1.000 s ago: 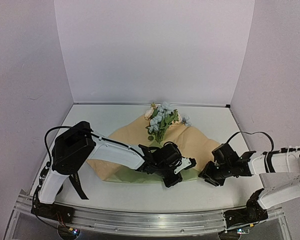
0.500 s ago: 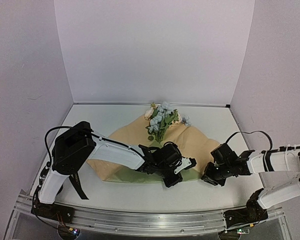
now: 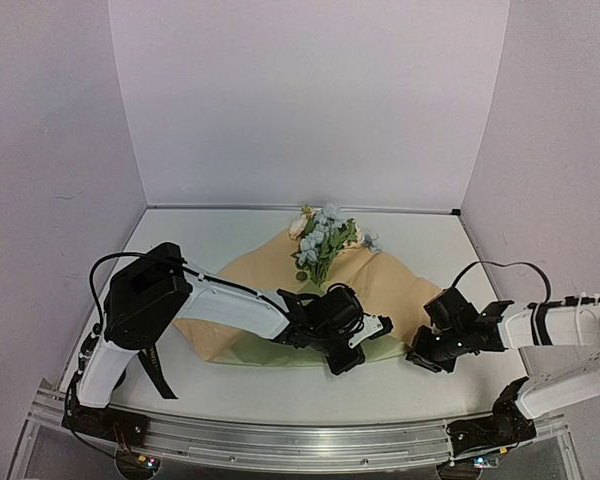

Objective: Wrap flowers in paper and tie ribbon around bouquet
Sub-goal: Fold the one-fourth-folded wrapping paper at the center of the board.

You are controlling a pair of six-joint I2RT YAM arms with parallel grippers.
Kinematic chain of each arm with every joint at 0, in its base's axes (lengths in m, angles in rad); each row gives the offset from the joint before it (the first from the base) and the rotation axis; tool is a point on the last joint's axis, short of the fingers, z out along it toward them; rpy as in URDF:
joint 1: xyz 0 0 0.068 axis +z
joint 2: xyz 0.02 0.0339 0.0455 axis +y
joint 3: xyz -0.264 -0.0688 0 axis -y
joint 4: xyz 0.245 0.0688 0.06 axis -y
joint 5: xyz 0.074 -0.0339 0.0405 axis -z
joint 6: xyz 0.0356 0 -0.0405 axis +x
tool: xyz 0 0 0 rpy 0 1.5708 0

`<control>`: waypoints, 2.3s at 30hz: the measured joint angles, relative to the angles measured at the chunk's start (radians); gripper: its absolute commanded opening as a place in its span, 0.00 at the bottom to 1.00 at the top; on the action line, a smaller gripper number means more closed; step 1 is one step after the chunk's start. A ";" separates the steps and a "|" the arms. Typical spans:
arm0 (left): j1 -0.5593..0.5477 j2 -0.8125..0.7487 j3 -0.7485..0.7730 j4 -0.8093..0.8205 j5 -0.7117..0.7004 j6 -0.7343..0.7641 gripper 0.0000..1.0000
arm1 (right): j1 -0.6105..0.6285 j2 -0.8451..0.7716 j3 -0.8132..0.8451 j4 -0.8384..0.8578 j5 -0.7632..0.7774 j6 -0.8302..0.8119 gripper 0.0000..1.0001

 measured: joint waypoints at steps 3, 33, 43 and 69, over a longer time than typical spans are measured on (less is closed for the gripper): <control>0.000 0.000 0.000 0.000 0.001 0.000 0.01 | 0.000 -0.026 -0.018 0.001 0.017 0.008 0.36; 0.001 0.005 0.000 0.014 0.015 -0.001 0.01 | 0.000 -0.048 -0.235 0.550 0.065 0.025 0.54; 0.001 0.012 0.009 0.015 0.030 -0.001 0.01 | 0.000 -0.054 -0.265 0.564 0.070 0.022 0.27; 0.000 0.025 0.040 -0.007 0.088 -0.045 0.03 | 0.000 -0.308 -0.302 0.364 0.049 -0.079 0.01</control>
